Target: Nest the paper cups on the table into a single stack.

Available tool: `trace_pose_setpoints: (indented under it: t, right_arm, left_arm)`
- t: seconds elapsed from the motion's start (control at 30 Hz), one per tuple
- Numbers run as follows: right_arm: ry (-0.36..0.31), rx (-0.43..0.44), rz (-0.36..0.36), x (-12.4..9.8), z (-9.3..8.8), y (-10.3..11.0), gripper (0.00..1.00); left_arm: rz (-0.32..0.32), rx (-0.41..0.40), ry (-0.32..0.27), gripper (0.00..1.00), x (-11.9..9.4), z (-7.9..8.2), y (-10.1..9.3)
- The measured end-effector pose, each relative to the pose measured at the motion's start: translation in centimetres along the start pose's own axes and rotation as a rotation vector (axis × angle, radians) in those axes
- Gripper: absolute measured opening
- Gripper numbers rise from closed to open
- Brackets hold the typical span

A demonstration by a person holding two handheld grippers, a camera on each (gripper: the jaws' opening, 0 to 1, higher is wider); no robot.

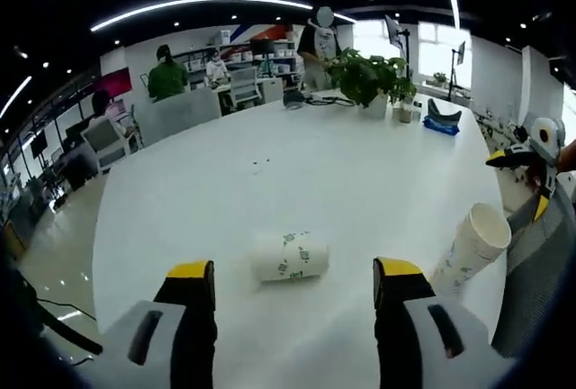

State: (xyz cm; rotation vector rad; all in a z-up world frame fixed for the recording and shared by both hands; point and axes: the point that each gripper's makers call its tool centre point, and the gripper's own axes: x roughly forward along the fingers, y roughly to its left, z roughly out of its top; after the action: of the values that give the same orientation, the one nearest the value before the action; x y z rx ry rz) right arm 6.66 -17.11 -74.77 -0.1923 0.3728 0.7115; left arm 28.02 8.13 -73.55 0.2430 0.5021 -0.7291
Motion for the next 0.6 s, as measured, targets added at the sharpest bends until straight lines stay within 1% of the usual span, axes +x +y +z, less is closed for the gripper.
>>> trace_pose_setpoints:
  t: [0.1,0.17,0.27,0.37,0.47,0.6]
  right_arm:
    - [0.004,0.000,0.003,0.1,0.0,0.1,0.96]
    - [0.010,0.002,0.010,0.1,-0.1,0.3,0.97]
    - [0.009,-0.002,0.009,0.2,-0.1,0.3,0.98]
    - [0.008,0.001,0.004,0.2,0.0,0.2,0.99]
    - [0.007,0.005,-0.002,0.2,0.0,0.1,0.99]
    - [0.005,0.010,-0.009,0.2,0.1,0.0,1.00]
  left_arm:
    - [0.026,0.013,-0.002,0.77,0.7,-0.4,1.1]
    - [0.032,0.019,-0.001,0.77,1.1,-0.4,1.7]
    - [0.028,0.011,-0.001,0.77,1.5,-0.4,2.0]
    - [0.024,0.003,0.006,0.78,2.2,-0.7,2.5]
    - [0.023,0.008,0.014,0.81,2.7,-0.7,2.6]
    - [0.017,0.007,0.021,0.81,3.7,-1.3,3.2]
